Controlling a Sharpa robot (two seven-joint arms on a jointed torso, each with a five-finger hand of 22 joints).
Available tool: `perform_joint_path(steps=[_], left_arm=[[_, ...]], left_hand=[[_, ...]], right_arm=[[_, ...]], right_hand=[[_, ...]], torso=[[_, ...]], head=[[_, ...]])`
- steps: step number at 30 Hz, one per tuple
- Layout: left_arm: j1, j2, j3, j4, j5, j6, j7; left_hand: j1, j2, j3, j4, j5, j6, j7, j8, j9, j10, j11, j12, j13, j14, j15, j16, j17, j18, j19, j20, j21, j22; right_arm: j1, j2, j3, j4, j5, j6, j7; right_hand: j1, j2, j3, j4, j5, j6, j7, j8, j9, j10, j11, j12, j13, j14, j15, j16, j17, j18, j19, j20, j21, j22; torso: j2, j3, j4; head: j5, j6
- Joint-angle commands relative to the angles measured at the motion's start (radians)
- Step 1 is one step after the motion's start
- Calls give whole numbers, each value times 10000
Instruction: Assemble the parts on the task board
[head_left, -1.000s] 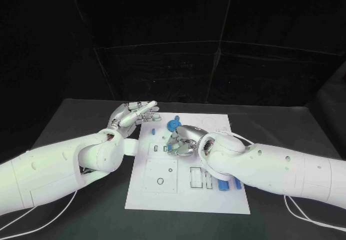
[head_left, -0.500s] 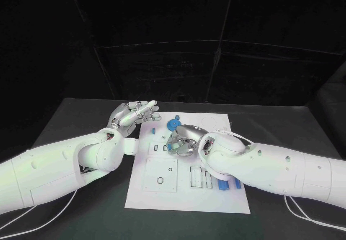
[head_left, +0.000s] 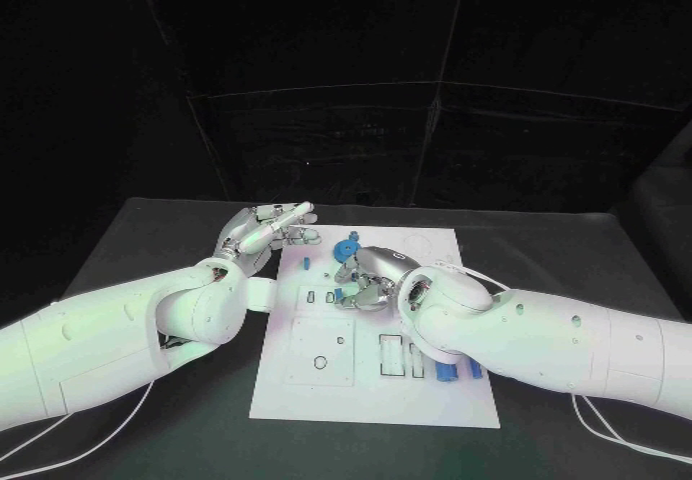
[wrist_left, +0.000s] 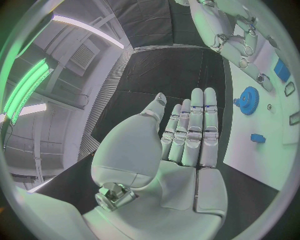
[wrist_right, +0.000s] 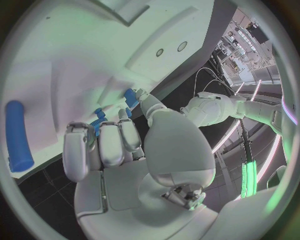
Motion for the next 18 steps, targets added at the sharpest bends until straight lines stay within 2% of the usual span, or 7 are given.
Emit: perform_joint_path(steps=[1, 7, 10, 11, 14, 15, 18], left_arm=[[15, -27, 3, -37, -588, 124, -295], [39, -176, 5, -111, -2354, 400, -1832], [138, -226, 5, -224, -3265, 461, -2921], [207, -220, 5, -333, -3719, 446, -3454], [355, -213, 4, -532, -4616, 690, -4708], [396, -206, 4, -573, -4870, 778, -5039], [550, -167, 3, -657, -5717, 1236, -6071]], left_hand=[[-107, 93, -6, -20, -66, 253, -92, 14, 22, 482, -151, 94, 62, 654, -216, 353, 287, 84, 468, -191, 370, 174], [-469, -26, -172, 191, -77, 840, -458, 112, 63, 1816, -662, 342, 206, 2478, -817, 2383, 1901, 66, 1799, -797, 1903, 991], [-376, -44, -122, 160, -74, 1160, -743, 160, 133, 2809, -937, 876, 585, 2798, -1124, 7895, 7038, -33, 2354, -1205, 3558, 2375], [-202, -26, 3, 28, -81, 1398, -888, 305, 228, 3268, -1075, 1354, 900, 2940, -1298, 9940, 9071, -269, 2827, -1290, 5037, 4243], [-507, -106, -17, 111, -20, 1420, -1190, 708, 522, 3349, -1381, 3054, 2225, 3104, -1441, 12810, 12058, -720, 3427, -1384, 7398, 7187], [-506, -87, 17, 96, -30, 1231, -1187, 892, 671, 2717, -1402, 3747, 2878, 3098, -1237, 13136, 12440, -711, 3377, -1500, 7797, 7685], [-981, -73, -173, 383, -23, 1064, -1136, 1444, 1095, 2392, -1430, 6326, 5308, 3199, -1409, 13653, 13060, -878, 3537, -1386, 8519, 8655]], right_arm=[[12, -240, 8, 241, 234, -972, 1205], [148, -1302, 91, 1043, 1324, -692, 3193], [343, -1822, 178, 1308, 2405, -370, 3705], [474, -2116, 222, 1391, 3034, -303, 3896], [741, -2546, 287, 1379, 3716, -437, 4177], [803, -2637, 311, 1347, 3855, -472, 4235], [939, -2864, 402, 1224, 4274, -543, 4369]], right_hand=[[104, -104, -125, 2, -7, -102, -9, -1, 22, -3, 17, 74, 75, 150, 58, -57, 11, -134, 91, 100, -47, 108], [298, -55, -334, 16, 228, 30, -38, 214, 74, 48, 1, 171, 168, 122, 56, -105, -106, -121, 65, 113, -76, 49], [474, 44, -342, -43, 428, 94, -57, 289, 76, -76, -22, 53, 27, 58, 37, -231, -375, -85, -14, 98, -156, -136], [541, 91, -344, -66, 516, 40, -49, 279, 59, -148, -19, -17, -53, 25, 35, -299, -505, -64, -64, 94, -208, -252], [585, 197, -342, -61, 618, -19, -36, 280, 46, -204, -9, -69, -110, 11, 39, -341, -562, -53, -93, 93, -241, -317], [581, 215, -348, -53, 644, -20, -34, 287, 46, -199, -8, -63, -103, 12, 40, -343, -561, -53, -93, 93, -243, -318], [574, 249, -370, -38, 732, -11, -36, 313, 49, -194, -9, -55, -95, 18, 40, -345, -549, -55, -89, 93, -244, -311]], torso=[[-13, 8, -5], [-58, 14, 28], [-92, 44, 29], [-147, 63, 24], [-230, 118, -17], [-253, 131, -30], [-306, 163, -39]], head=[[27, 45], [101, 70], [156, 42], [204, 20], [270, -7], [281, -20], [292, -88]])
